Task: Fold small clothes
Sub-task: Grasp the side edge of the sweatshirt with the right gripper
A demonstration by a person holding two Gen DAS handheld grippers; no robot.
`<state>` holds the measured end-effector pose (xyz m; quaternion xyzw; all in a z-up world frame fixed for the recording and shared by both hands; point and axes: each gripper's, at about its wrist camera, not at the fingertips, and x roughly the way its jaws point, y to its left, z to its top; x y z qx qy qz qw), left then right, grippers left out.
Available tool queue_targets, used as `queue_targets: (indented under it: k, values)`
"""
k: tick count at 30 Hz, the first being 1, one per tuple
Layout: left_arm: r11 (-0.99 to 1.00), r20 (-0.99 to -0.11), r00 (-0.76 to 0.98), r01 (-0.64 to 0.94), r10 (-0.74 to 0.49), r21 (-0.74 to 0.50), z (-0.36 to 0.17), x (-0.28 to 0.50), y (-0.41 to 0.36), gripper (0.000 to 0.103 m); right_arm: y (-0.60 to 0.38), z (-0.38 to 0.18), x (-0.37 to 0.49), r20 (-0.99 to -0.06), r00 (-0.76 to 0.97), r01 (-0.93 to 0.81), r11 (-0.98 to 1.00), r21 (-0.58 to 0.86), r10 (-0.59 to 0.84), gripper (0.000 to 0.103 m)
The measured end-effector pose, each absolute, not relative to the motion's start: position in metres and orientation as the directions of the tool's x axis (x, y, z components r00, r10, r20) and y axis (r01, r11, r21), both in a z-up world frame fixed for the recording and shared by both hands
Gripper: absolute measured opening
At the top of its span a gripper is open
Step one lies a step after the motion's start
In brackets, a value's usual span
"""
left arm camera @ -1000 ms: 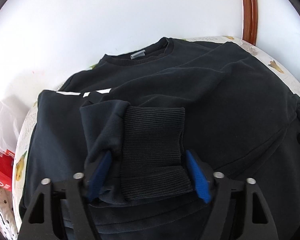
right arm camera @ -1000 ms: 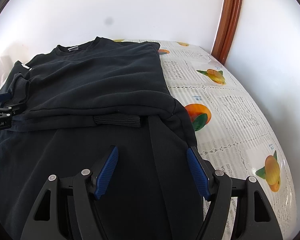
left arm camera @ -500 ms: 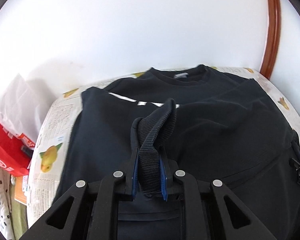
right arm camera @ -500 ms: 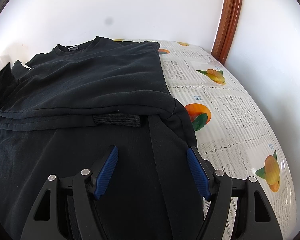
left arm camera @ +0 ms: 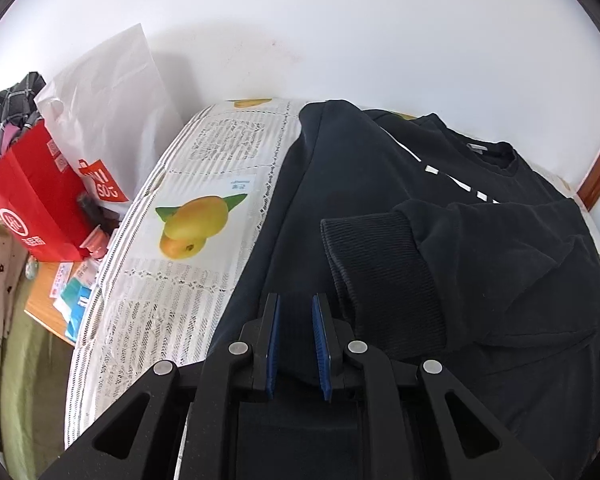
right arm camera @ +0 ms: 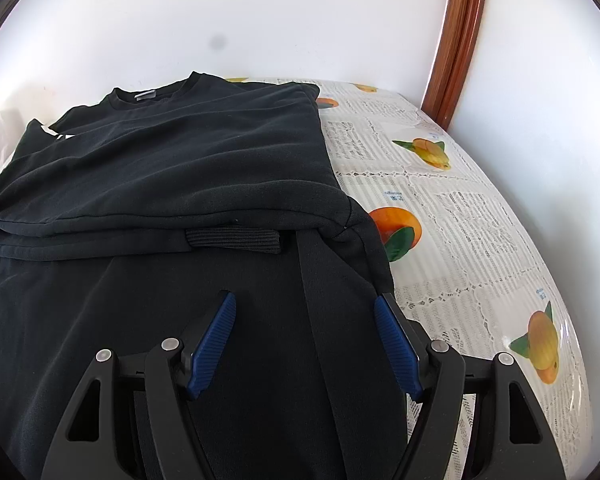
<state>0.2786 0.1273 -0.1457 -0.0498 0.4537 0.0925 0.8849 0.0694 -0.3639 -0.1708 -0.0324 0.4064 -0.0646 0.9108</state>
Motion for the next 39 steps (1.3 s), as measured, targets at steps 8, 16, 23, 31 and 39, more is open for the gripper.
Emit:
queue_targets:
  k: [8,16,23,31,39]
  values:
    - [0.990,-0.814,0.572,-0.136,0.097,0.022,-0.148,0.261,0.111,0.025,-0.366,-0.170,0.068,-0.737,0.662,0.091,0.991,-0.099,-0.135,0.071]
    - [0.990,-0.819,0.561,-0.133,0.121,0.055,-0.150,0.216,0.118,0.026,-0.373,-0.150,0.027,-0.735,0.670,0.025,0.992,-0.126,-0.110,0.070]
    - [0.989,-0.838,0.538,-0.151,0.090,0.009,-0.155,0.171,0.130,0.026,-0.401,-0.151,-0.014,-0.737,0.663,0.078,0.991,-0.108,-0.132,0.070]
    - [0.990,-0.841,0.540,-0.137,0.044,-0.037,-0.160,0.111,0.135,0.042,-0.403,-0.174,-0.056,-0.774,0.631,0.031,0.999,-0.037,-0.048,0.063]
    - [0.988,-0.832,0.554,-0.136,0.018,-0.069,-0.166,0.066,0.132,0.045,-0.396,-0.178,-0.093,-0.754,0.657,0.005,1.000,-0.009,-0.010,0.026]
